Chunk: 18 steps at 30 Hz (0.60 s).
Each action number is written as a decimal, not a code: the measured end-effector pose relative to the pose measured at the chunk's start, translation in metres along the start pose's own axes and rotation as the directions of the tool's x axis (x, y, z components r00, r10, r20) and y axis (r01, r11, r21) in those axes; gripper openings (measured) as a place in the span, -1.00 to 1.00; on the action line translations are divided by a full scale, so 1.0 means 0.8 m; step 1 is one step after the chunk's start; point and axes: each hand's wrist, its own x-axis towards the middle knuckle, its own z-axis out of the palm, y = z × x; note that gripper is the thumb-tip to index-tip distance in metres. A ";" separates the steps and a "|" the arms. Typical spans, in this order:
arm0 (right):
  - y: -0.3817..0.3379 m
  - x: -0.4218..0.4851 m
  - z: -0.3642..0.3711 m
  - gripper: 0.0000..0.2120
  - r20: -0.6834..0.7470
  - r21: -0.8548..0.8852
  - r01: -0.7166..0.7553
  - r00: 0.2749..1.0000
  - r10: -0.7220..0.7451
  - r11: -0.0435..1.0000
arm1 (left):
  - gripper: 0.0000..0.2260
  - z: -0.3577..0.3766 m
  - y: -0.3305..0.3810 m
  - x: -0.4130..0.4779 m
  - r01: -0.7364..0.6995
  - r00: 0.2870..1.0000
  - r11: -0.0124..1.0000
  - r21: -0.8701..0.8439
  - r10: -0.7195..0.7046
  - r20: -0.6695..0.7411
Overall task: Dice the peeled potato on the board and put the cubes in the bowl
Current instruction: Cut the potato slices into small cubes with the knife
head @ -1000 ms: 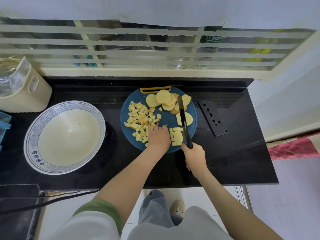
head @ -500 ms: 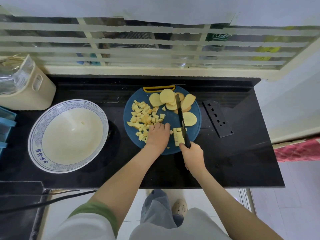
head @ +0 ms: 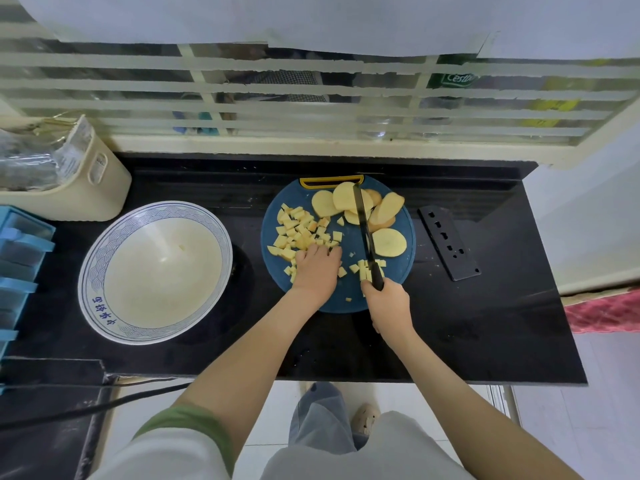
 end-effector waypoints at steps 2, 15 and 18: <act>-0.001 0.000 0.000 -0.75 -0.006 -0.007 0.004 1.000 -0.004 1.000 | -0.78 -0.004 -0.002 0.001 0.017 1.000 0.998 -0.052 -0.018 -0.013; -0.016 -0.005 -0.002 -0.76 -0.089 -0.062 -0.008 0.996 0.002 0.998 | -0.80 -0.024 -0.012 0.015 0.323 0.946 0.878 -0.355 -0.311 0.091; -0.024 -0.005 0.002 -0.74 -0.112 -0.038 -0.007 0.994 0.002 0.999 | -0.84 -0.027 -0.017 0.014 0.248 0.969 0.922 -0.296 -0.239 0.068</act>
